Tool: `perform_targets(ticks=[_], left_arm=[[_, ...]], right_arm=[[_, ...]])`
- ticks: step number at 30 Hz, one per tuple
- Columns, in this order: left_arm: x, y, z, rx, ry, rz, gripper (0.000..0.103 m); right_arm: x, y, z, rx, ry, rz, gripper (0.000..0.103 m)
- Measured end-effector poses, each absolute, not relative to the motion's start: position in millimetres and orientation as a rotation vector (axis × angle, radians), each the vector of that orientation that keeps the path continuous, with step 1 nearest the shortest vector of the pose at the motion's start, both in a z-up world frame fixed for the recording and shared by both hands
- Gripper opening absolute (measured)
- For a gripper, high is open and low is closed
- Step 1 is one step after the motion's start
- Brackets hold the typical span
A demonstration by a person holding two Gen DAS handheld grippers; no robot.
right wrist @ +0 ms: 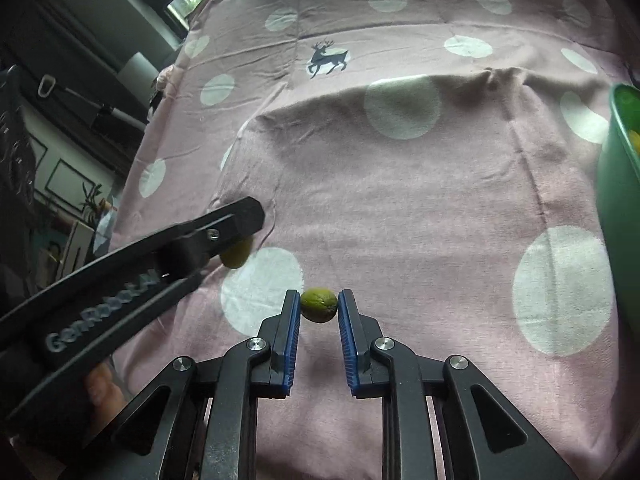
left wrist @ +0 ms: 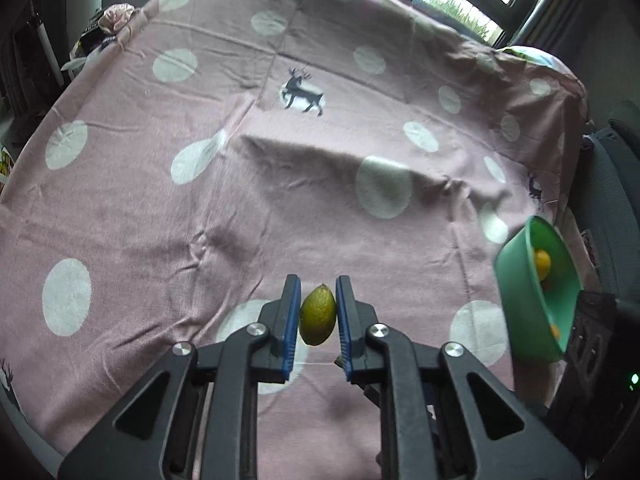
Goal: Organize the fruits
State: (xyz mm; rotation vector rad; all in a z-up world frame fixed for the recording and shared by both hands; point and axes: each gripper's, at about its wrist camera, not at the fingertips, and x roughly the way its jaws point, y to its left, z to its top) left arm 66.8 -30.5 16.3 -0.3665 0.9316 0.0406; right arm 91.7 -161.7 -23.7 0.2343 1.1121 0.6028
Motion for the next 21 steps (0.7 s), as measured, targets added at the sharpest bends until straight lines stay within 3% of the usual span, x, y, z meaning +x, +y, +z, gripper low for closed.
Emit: perform_targets(ticks=[10, 19, 21], left_arm=[[47.7, -127.0, 87.3, -0.293, 0.675, -0.243, 0.017], [77.0, -217.2, 61.4, -0.195, 0.708, -0.404, 0.017], [80.6, -226.8, 54.8, -0.166, 0.712, -0.399, 0.024]], right_arm=[[82.2, -319.6, 31.0, 0.550, 0.806, 0.313, 0.021], [79.4, -396.7, 20.8, 0.644, 0.724, 0.088, 0.022], [83.0, -400.1, 15.8, 0.620, 0.736, 0.056, 0.022]])
